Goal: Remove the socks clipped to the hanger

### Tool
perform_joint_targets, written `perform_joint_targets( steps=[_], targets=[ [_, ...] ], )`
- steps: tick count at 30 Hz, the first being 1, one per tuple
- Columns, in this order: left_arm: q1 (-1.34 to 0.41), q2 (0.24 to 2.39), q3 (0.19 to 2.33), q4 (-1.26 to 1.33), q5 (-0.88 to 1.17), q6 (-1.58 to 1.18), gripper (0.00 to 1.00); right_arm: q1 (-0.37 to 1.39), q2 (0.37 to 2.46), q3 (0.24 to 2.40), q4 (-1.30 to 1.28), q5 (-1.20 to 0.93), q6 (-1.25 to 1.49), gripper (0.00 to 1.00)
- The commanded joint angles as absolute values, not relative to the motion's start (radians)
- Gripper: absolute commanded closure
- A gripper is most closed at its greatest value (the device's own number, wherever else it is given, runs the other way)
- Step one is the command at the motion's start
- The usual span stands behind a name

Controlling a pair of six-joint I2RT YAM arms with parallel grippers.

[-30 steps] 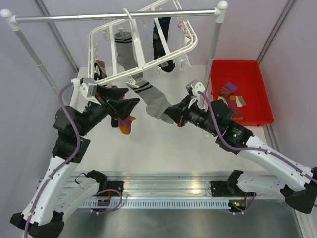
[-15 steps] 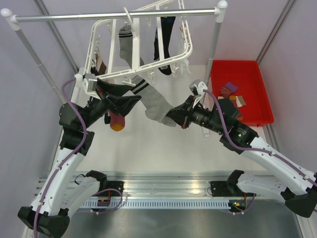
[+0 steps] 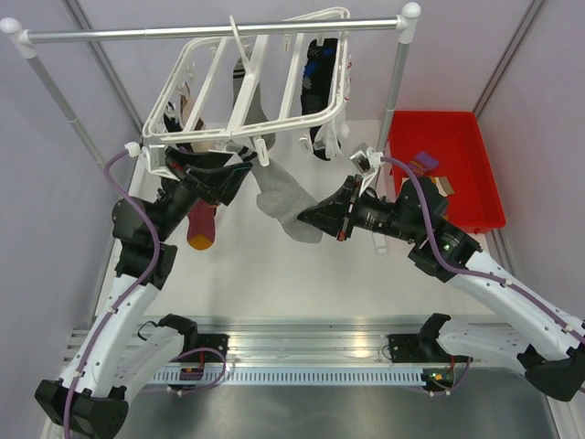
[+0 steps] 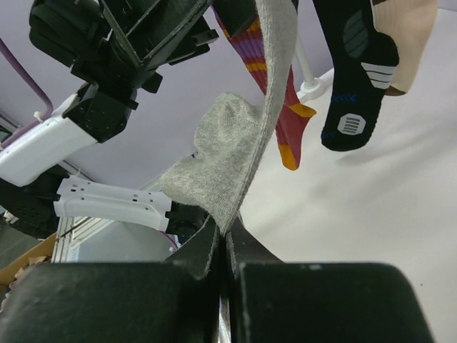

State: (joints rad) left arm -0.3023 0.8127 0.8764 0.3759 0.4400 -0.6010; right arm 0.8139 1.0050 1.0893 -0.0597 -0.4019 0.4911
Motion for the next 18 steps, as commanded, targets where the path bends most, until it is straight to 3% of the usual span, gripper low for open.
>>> perform_joint_targets(
  steps=[1,11,18],
  targets=[
    [-0.295,0.788,0.859,0.462,0.357,-0.646,0.18,0.805,1.015,1.141,-0.014,-0.462,0.557,0.99],
    [-0.296,0.71,0.799,0.414,0.258,-0.592,0.16,0.772,1.02,1.146,-0.009,-0.497,0.603,0.99],
    [-0.296,0.732,0.811,0.483,0.336,-0.548,0.12,0.758,1.025,1.152,-0.008,-0.538,0.627,0.99]
  ],
)
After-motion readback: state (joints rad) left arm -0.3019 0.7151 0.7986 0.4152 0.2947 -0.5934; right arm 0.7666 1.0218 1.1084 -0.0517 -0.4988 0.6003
